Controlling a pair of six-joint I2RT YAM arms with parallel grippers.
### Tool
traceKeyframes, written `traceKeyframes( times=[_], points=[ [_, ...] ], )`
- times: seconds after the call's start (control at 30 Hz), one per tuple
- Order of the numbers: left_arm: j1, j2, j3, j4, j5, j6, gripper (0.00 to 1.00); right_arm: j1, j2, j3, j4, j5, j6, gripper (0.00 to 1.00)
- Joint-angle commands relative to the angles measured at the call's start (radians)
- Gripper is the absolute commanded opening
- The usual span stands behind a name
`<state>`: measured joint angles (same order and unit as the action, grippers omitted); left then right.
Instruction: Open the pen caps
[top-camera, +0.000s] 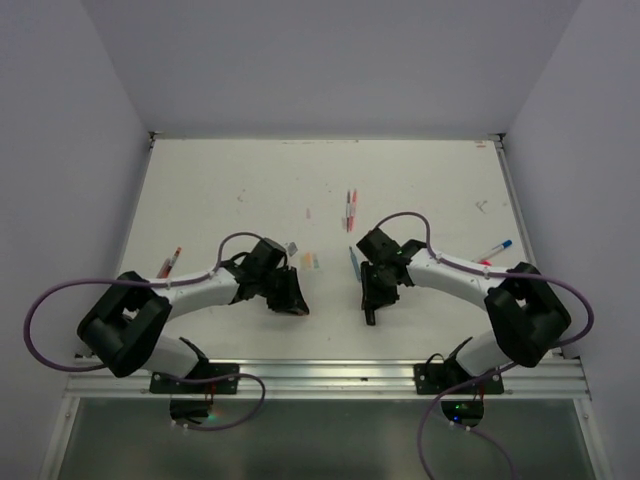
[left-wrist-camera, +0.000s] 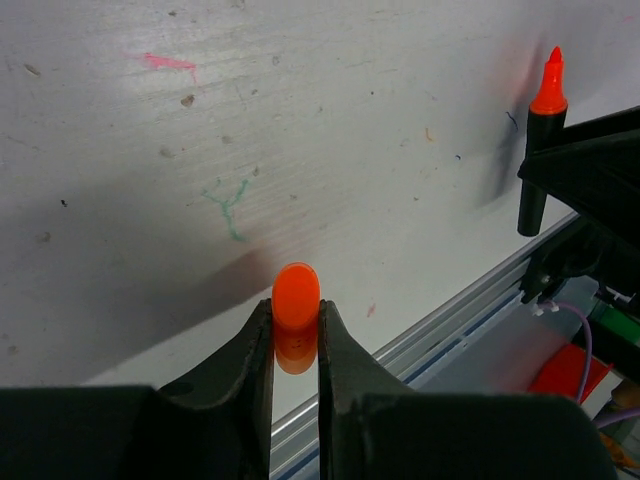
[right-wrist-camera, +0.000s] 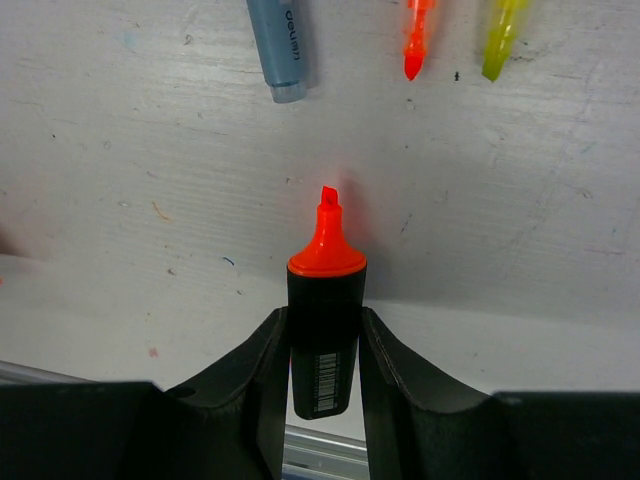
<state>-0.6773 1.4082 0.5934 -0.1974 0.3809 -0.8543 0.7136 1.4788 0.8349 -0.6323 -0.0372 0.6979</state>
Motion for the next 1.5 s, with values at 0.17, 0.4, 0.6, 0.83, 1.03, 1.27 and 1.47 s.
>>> traceKeyframes(
  times=[0.17, 0.4, 0.6, 0.83, 1.03, 1.27, 1.47],
  points=[
    [-0.016, 0.071, -0.018, 0.081, -0.017, -0.012, 0.15, 0.032, 0.072, -0.01, 0.088, 0.007, 0.028, 0.0],
    [-0.018, 0.046, -0.07, 0.079, -0.043, -0.003, 0.36, 0.038, 0.083, -0.014, 0.1, 0.0, 0.034, 0.12],
    [-0.018, -0.02, -0.049, -0.005, -0.076, 0.056, 0.48, 0.041, 0.014, 0.013, 0.031, 0.032, 0.046, 0.47],
    [-0.016, -0.104, 0.075, -0.172, -0.126, 0.179, 0.67, 0.018, -0.069, 0.297, -0.297, 0.158, 0.037, 0.7],
    [-0.016, -0.149, 0.101, -0.148, -0.145, 0.221, 0.7, -0.323, -0.141, 0.267, -0.343, 0.129, 0.049, 0.75],
    [-0.013, -0.176, 0.177, -0.145, -0.163, 0.299, 0.7, -0.708, -0.111, 0.228, -0.307, 0.192, -0.063, 0.74],
    [0.002, -0.187, 0.164, -0.1, -0.117, 0.32, 0.7, -0.896, -0.017, 0.198, -0.21, 0.189, -0.15, 0.74]
  ],
)
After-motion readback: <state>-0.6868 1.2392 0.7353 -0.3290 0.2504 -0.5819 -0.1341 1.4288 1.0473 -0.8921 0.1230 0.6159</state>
